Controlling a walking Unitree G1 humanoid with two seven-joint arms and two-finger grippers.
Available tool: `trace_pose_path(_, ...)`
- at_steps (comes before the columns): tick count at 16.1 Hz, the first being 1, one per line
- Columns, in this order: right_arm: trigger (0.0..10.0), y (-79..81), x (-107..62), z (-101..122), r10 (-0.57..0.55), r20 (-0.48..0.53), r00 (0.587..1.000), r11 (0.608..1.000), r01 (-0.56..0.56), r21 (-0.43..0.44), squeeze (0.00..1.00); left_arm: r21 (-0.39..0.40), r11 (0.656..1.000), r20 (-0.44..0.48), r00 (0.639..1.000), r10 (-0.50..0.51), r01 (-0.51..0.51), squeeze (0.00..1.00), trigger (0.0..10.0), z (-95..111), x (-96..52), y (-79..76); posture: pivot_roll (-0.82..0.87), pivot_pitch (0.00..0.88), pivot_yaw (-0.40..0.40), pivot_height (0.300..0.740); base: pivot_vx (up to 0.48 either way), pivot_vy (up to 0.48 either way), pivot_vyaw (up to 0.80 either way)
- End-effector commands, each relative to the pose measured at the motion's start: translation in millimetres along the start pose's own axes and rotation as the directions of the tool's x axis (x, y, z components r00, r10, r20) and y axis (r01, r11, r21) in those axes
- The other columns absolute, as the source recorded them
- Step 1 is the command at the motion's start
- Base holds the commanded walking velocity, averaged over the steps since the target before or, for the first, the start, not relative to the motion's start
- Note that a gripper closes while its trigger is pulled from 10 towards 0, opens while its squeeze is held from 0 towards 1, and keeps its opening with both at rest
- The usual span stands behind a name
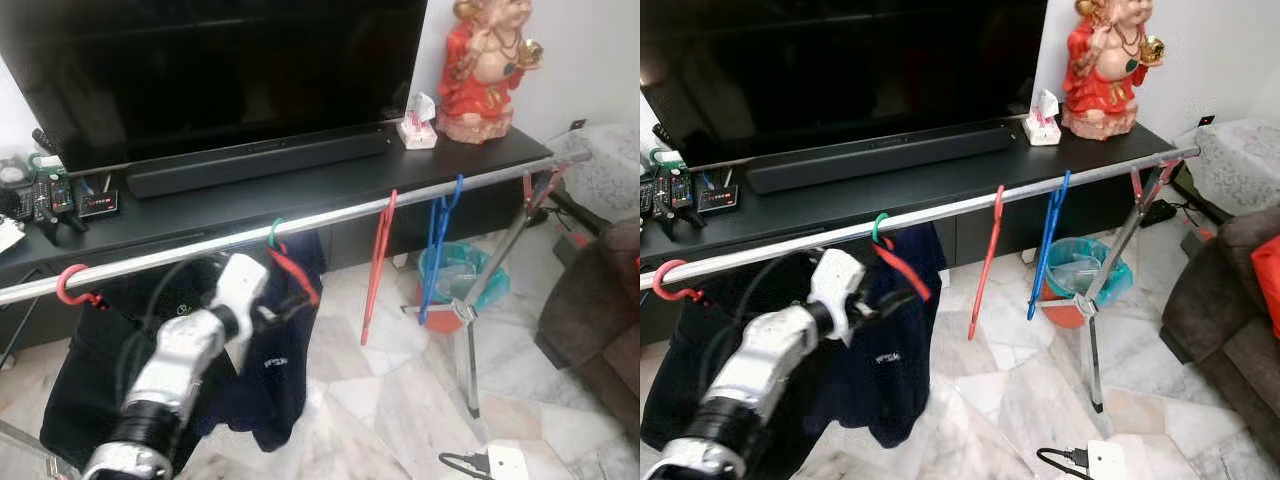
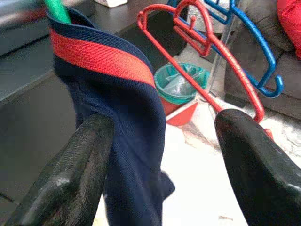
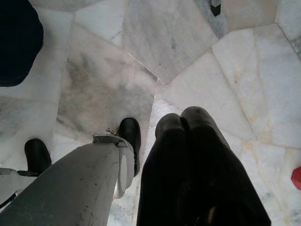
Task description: Hang hanger
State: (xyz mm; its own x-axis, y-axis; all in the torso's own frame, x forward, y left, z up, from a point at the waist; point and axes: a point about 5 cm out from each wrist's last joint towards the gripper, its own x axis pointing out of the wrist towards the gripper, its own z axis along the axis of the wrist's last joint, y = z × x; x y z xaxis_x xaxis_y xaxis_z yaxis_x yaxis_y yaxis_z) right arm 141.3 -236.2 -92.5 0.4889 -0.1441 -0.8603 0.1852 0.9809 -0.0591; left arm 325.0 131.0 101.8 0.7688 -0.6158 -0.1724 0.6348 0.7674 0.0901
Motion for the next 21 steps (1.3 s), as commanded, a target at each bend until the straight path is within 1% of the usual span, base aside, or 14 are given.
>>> trace_pose_path(1,10.0,-0.1,0.1,0.2,-0.005,-0.002,1.0,1.0,0.005,0.02,0.0,0.022,1.0,-0.047,0.999,0.012,-0.011,0.0,10.0,-3.7,6.3,-1.6,0.03,0.0,-0.016,0.74,0.0,0.0,0.0)
trace_pose_path(2,10.0,-0.3,0.1,0.2,-0.005,-0.002,1.0,1.0,0.005,0.019,0.0,0.037,0.999,-0.052,0.998,0.029,-0.027,0.0,10.0,-3.1,8.6,-1.1,0.04,0.0,-0.017,0.74,0.0,0.0,0.0)
trace_pose_path(3,10.0,-0.5,0.1,0.3,-0.004,-0.002,1.0,1.0,0.004,0.018,0.0,0.033,0.996,-0.052,0.995,0.09,-0.088,0.0,10.0,-0.2,13.6,3.3,0.04,0.0,-0.018,0.74,0.0,0.0,0.0)
trace_pose_path(6,10.0,-0.9,0.1,0.6,-0.004,-0.001,1.0,1.0,0.004,0.016,0.0,0.056,0.983,-0.067,0.982,0.177,-0.173,0.0,10.0,2.3,21.0,9.5,0.03,0.0,-0.021,0.74,0.0,0.0,0.0)
trace_pose_path(7,10.0,-1.3,0.0,0.8,-0.005,-0.001,1.0,1.0,0.005,0.015,0.0,0.087,0.948,-0.127,0.941,0.315,-0.305,0.0,10.0,-1.2,23.4,21.0,0.04,0.0,-0.024,0.74,0.0,0.0,0.0)
trace_pose_path(8,10.0,-1.5,0.0,0.8,-0.005,-0.001,1.0,1.0,0.005,0.014,0.0,0.075,0.941,-0.133,0.932,0.338,-0.33,0.0,10.0,-1.1,24.0,23.1,0.04,0.0,-0.026,0.74,0.0,0.0,0.0)
trace_pose_path(11,10.0,-1.7,0.0,0.7,-0.004,-0.003,1.0,1.0,0.004,0.008,0.0,0.077,0.931,-0.147,0.92,0.364,-0.356,0.0,10.0,-0.9,29.5,21.2,0.04,0.0,-0.029,0.74,0.0,0.0,0.0)
trace_pose_path(15,10.0,-1.6,0.1,0.9,-0.003,-0.003,1.0,1.0,0.003,0.007,0.0,0.066,0.94,-0.128,0.931,0.342,-0.336,0.0,10.0,1.1,36.6,14.3,0.04,0.0,-0.029,0.74,0.0,0.0,0.0)
trace_pose_path(18,10.0,-1.4,0.1,0.9,-0.002,-0.003,1.0,1.0,0.002,0.007,0.0,0.078,0.934,-0.131,0.926,0.355,-0.348,0.0,10.0,0.7,37.0,15.5,0.04,0.0,-0.029,0.74,0.0,0.0,0.0)
trace_pose_path(19,10.0,-1.3,0.1,0.9,-0.002,-0.003,1.0,1.0,0.002,0.007,0.0,0.08,0.934,-0.14,0.923,0.358,-0.349,0.0,9.1,-1.2,36.9,15.6,0.04,0.0,-0.029,0.74,0.0,0.0,0.0)
trace_pose_path(20,10.0,-1.2,0.1,0.8,-0.001,-0.003,1.0,1.0,0.001,0.008,0.0,0.079,0.934,-0.144,0.923,0.357,-0.349,0.0,9.3,-2.2,37.0,15.3,0.04,0.0,-0.029,0.74,0.0,0.0,0.0)
trace_pose_path(21,10.0,-1.2,0.1,0.7,-0.001,-0.003,1.0,1.0,0.001,0.009,0.0,0.092,0.93,-0.165,0.916,0.365,-0.355,0.0,10.0,-5.0,37.3,15.0,0.04,0.0,-0.028,0.74,0.0,0.0,0.0)
